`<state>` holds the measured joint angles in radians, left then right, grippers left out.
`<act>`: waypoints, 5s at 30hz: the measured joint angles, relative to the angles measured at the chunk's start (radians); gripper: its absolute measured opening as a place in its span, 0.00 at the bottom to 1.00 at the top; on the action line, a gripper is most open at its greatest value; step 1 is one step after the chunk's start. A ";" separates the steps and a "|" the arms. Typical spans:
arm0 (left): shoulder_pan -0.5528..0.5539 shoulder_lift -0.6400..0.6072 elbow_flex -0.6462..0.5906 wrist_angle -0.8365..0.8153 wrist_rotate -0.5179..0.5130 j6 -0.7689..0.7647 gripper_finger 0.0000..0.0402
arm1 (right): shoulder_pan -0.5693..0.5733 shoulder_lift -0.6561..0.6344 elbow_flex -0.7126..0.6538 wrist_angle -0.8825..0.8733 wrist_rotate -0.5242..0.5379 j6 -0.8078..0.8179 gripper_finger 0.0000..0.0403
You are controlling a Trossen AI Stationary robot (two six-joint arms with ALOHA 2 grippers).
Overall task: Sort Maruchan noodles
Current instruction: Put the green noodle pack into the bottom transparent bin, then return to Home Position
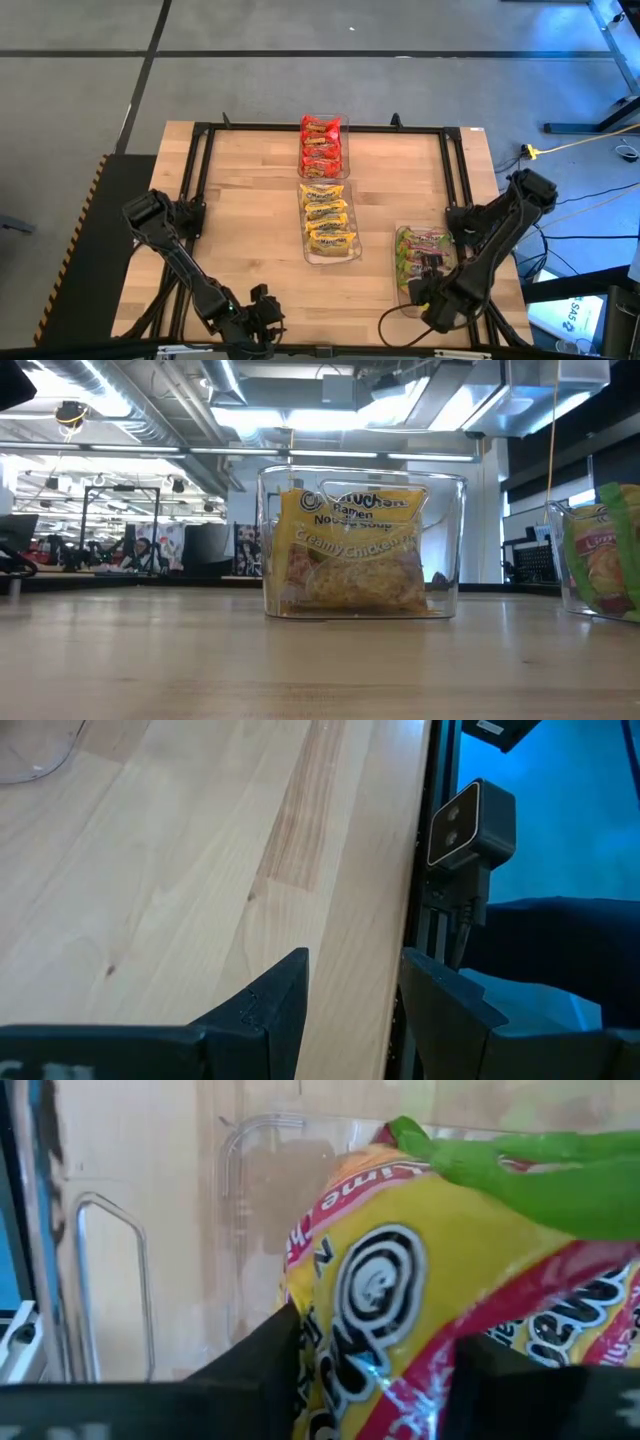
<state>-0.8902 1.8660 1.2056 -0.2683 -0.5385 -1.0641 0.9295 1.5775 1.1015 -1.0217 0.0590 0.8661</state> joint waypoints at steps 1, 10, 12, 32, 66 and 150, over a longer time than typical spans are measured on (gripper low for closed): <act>0.000 0.000 0.000 0.000 0.000 0.000 0.38 | 0.000 0.003 0.000 0.000 0.000 0.000 0.37; 0.001 -0.007 0.000 -0.014 -0.026 0.093 0.38 | 0.000 0.004 0.084 -0.123 -0.024 0.011 0.59; 0.010 -0.040 0.000 -0.064 -0.020 0.129 0.38 | 0.000 0.003 0.140 -0.178 0.002 0.002 0.59; 0.352 -0.577 -0.322 0.022 0.069 0.718 0.01 | -0.370 -0.366 -0.063 0.273 0.166 -0.415 0.24; 0.753 -1.522 -1.109 0.525 0.328 0.902 0.01 | -0.834 -1.014 -0.792 1.222 -0.078 -0.682 0.01; 0.753 -1.864 -1.134 0.121 0.060 0.917 0.05 | -0.832 -1.572 -1.092 1.058 0.070 -0.681 0.01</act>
<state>-0.1371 0.0025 0.0711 -0.1478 -0.4789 -0.1467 0.0975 0.0059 0.0097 0.0364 0.1291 0.1852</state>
